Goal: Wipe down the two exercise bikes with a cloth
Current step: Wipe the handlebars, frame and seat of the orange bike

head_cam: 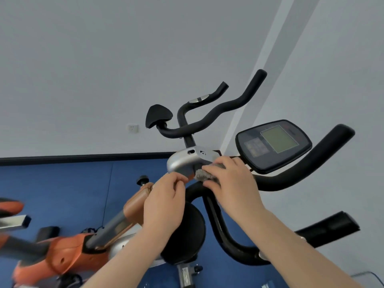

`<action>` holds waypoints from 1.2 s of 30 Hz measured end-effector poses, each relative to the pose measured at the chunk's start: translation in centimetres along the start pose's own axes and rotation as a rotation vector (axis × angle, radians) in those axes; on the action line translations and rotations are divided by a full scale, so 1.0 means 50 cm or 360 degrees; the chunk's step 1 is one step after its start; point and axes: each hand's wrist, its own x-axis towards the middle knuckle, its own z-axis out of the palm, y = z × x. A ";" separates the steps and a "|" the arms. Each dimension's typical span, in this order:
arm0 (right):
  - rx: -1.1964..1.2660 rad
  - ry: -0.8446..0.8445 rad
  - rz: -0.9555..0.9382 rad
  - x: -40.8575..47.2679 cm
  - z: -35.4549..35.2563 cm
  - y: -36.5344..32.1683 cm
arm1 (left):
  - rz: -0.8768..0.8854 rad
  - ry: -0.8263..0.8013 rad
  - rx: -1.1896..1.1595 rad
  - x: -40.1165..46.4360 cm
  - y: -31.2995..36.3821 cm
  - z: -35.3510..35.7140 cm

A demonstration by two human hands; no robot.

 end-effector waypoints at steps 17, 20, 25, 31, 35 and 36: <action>0.0243 -0.0487 -0.0016 0.130 0.000 -0.041 | 0.0274 -0.0291 -0.0174 0.011 -0.044 -0.003; 0.0292 -0.0480 -0.0080 0.095 0.008 -0.057 | 0.0360 -0.0321 -0.0256 0.011 -0.059 -0.003; 0.0366 0.0216 0.0219 0.020 -0.029 -0.019 | 0.0448 -0.0346 -0.0403 0.016 -0.070 -0.007; 0.0493 -0.0052 0.0304 -0.083 0.004 -0.043 | 0.0527 -0.0389 -0.0569 0.022 -0.078 -0.003; 0.0376 0.0163 0.0534 -0.103 0.003 -0.057 | 0.0500 -0.0494 -0.0610 0.024 -0.080 -0.004; 0.0364 0.0158 0.0573 -0.110 0.011 -0.073 | 0.0512 -0.0510 -0.0615 0.025 -0.080 -0.005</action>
